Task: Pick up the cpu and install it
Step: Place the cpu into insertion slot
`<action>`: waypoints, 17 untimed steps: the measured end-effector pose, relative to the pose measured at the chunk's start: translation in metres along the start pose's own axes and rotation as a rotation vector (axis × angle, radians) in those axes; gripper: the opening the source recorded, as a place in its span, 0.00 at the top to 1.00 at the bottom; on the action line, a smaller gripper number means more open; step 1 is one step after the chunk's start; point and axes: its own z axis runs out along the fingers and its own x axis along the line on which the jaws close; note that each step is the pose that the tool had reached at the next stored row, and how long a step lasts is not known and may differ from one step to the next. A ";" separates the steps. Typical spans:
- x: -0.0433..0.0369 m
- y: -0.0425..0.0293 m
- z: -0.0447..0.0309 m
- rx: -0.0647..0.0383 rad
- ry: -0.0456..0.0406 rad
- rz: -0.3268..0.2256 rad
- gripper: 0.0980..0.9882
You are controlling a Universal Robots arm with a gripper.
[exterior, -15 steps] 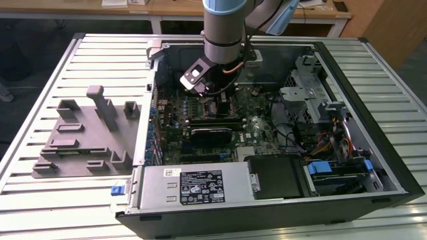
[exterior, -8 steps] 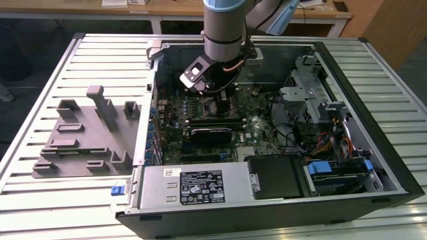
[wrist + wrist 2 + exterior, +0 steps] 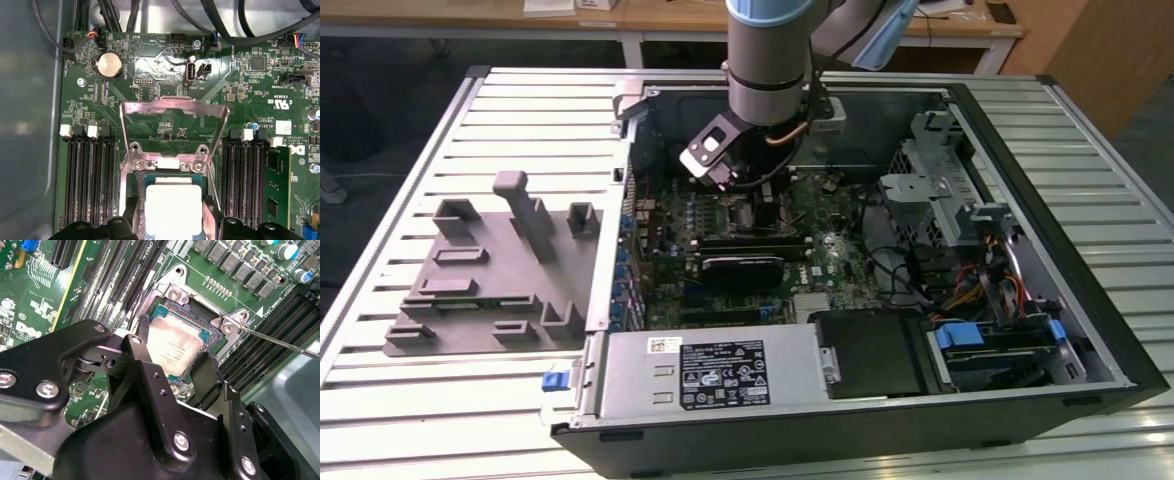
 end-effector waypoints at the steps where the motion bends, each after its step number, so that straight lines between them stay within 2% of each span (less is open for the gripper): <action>1: 0.0000 0.0000 0.0000 0.000 -0.0001 0.000 0.42; 6: 0.0000 0.0000 0.0000 0.000 -0.0003 0.000 0.44; 7: 0.0000 0.0000 0.0001 0.000 -0.0003 0.000 0.51; 17: 0.0001 -0.0003 -0.0013 0.000 0.0000 0.001 0.51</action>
